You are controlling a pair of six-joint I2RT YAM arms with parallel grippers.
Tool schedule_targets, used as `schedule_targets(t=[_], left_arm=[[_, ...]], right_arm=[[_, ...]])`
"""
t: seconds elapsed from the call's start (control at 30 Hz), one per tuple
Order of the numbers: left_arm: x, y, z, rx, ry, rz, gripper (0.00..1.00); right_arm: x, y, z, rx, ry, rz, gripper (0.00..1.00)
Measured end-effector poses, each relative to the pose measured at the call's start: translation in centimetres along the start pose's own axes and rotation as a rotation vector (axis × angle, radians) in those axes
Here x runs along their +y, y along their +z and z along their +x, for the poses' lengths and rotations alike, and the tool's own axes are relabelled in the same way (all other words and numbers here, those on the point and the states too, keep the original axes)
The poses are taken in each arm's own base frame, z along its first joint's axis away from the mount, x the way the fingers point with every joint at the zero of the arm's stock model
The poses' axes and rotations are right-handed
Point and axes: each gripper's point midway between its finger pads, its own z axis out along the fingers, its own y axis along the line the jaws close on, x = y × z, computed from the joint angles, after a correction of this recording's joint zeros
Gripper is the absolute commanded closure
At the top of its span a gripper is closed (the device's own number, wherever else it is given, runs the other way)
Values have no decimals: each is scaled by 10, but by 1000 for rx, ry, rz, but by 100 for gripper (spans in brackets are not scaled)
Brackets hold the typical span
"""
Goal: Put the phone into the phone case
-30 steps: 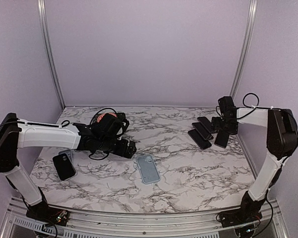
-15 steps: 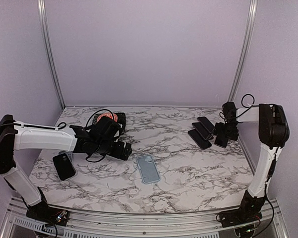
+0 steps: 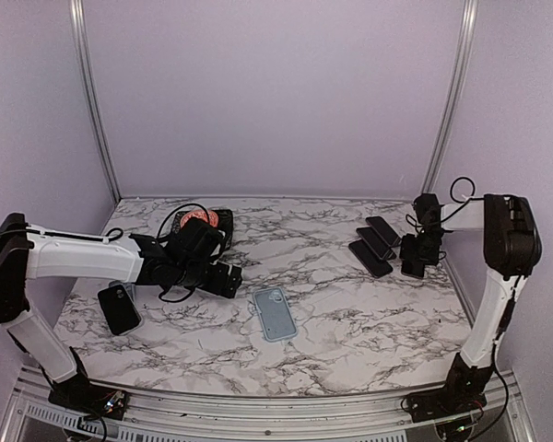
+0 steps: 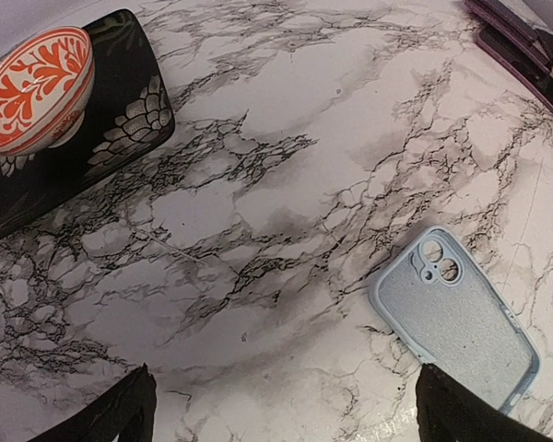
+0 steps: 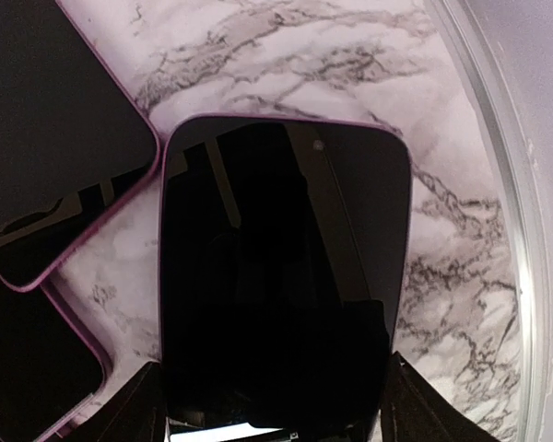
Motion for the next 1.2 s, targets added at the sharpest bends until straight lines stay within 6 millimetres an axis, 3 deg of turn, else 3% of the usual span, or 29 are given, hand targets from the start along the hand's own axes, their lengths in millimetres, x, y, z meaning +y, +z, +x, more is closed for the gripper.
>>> schedule_targets(t=[0.27,0.43,0.57,0.67,0.83,1.03,1.2], left_arm=[[2,4,5,15,11,-13,1],[2,5,6,20,31,-15,1],[2,5,5,20,39,-15,1],[2,5,5,19,42,-15,1],[3,5,5,20,53,-19,1],[5,5,5,18,56,-29,1],[5,5,5,18,59,-32,1]], right_arm=[[-14,-23,50,103,-86,-2,38],[-19,-40,89,208,-131,-31,23],[-21,-45,105,263,-143,-38,14],[-21,-44,104,282,-146,-38,8],[-18,-41,99,294,-145,-39,9],[-16,-40,98,297,-140,-48,19],[-15,-40,98,293,-138,-46,34]])
